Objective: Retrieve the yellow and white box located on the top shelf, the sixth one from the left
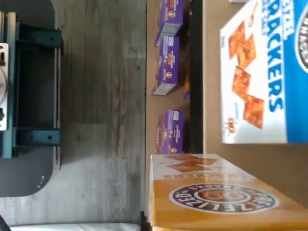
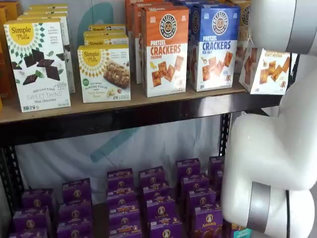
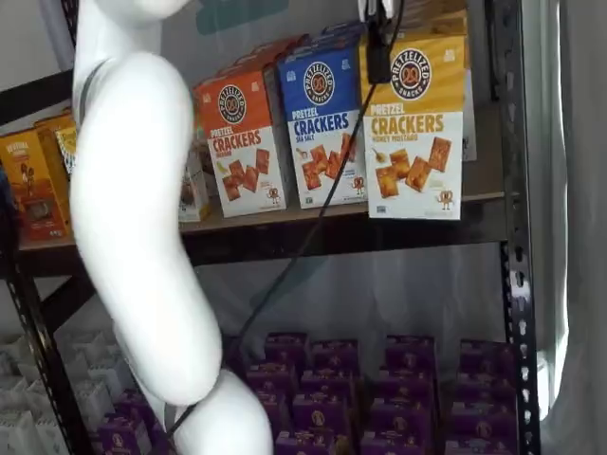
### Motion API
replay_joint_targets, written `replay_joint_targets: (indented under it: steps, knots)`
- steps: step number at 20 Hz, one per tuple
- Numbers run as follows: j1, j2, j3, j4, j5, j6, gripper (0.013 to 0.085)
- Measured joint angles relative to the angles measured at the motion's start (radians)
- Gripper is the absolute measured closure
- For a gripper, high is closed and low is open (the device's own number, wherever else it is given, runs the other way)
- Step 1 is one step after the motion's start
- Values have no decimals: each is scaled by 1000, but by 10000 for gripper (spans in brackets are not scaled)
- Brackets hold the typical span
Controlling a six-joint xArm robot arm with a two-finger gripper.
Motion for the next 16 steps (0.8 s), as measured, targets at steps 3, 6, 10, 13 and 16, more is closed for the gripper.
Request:
replay_joint_targets:
  steps: [3, 6, 10, 13, 16]
  knots:
    - [2, -49, 51, -9, 11, -1, 330]
    - [6, -95, 99, -18, 16, -1, 330]
    - [17, -149, 159, -28, 18, 5, 330]
    - [29, -180, 193, -36, 22, 14, 330]
    - [40, -203, 221, -42, 23, 22, 330]
